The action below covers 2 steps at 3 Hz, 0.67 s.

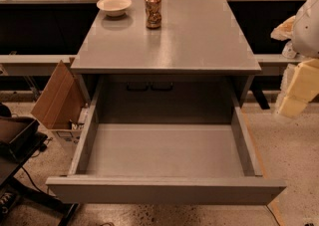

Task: Place orange can into top drawer

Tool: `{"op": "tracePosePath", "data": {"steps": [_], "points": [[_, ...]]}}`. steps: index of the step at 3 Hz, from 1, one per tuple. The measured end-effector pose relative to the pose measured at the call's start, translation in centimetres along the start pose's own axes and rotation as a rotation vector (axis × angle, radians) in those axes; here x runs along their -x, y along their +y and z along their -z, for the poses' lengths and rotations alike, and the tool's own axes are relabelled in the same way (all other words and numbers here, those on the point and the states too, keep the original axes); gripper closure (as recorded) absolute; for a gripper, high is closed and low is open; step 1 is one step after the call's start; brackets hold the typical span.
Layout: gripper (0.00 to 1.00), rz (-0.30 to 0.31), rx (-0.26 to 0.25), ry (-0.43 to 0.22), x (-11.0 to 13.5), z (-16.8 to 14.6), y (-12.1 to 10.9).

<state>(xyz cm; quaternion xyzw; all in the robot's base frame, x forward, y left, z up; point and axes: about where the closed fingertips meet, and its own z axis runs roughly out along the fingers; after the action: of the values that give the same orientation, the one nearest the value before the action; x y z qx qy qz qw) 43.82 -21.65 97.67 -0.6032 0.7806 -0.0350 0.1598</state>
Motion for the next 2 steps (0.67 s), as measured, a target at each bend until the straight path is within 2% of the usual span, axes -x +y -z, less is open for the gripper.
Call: {"op": "tracePosePath", "data": {"steps": [1, 2], "points": [[0.00, 0.000, 0.000, 0.000, 0.00, 0.00, 0.00], [0.00, -0.032, -0.003, -0.036, -0.14, -0.25, -0.54]]}}
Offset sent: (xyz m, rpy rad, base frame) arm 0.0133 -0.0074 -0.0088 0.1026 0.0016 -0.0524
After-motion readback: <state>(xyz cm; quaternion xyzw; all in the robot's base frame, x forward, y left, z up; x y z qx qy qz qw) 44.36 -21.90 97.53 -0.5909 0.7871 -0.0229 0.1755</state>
